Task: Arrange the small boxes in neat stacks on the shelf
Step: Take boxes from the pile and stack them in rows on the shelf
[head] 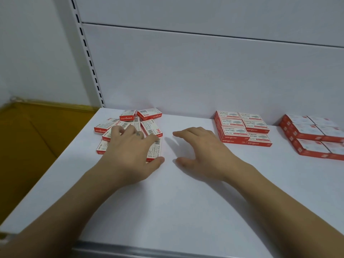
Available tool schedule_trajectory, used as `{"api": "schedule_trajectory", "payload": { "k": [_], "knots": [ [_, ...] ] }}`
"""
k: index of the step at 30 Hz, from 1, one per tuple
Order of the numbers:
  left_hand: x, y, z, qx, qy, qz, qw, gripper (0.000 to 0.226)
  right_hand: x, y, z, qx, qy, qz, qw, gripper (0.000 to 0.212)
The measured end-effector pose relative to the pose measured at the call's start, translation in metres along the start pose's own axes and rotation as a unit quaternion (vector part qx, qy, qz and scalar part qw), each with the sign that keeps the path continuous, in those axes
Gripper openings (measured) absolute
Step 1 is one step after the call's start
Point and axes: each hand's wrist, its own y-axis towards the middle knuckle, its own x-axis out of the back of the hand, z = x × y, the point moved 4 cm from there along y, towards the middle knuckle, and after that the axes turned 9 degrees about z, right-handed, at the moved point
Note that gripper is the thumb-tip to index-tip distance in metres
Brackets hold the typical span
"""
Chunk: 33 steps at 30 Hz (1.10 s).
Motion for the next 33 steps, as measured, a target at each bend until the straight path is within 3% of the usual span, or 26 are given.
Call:
{"api": "schedule_trajectory", "payload": {
  "k": [5, 9, 16, 21, 25, 33],
  "knots": [
    [0.000, 0.002, -0.004, 0.063, -0.036, -0.013, 0.997, 0.072, 0.000, -0.001, -0.002, -0.001, 0.007, -0.003, 1.000, 0.069],
    [0.002, 0.002, -0.007, 0.043, -0.119, -0.013, 0.992, 0.066, 0.000, -0.001, -0.003, 0.000, 0.014, -0.012, 1.000, 0.069],
    [0.017, 0.009, -0.007, -0.062, -0.296, -0.106, 0.947, 0.072, 0.009, 0.002, -0.010, -0.023, 0.045, -0.045, 0.998, 0.072],
    [0.032, 0.030, -0.026, -0.192, -0.296, -0.140, 0.925, 0.064, 0.023, -0.002, -0.025, -0.061, 0.087, -0.117, 0.987, 0.054],
    [0.034, 0.055, -0.047, -0.251, -0.298, -0.161, 0.907, 0.056, 0.033, -0.007, -0.051, -0.109, 0.103, -0.169, 0.974, 0.046],
    [0.012, 0.065, -0.043, -0.185, -0.392, -0.157, 0.887, 0.055, 0.029, -0.003, -0.066, -0.131, 0.127, -0.163, 0.970, 0.049]
  ]
}}
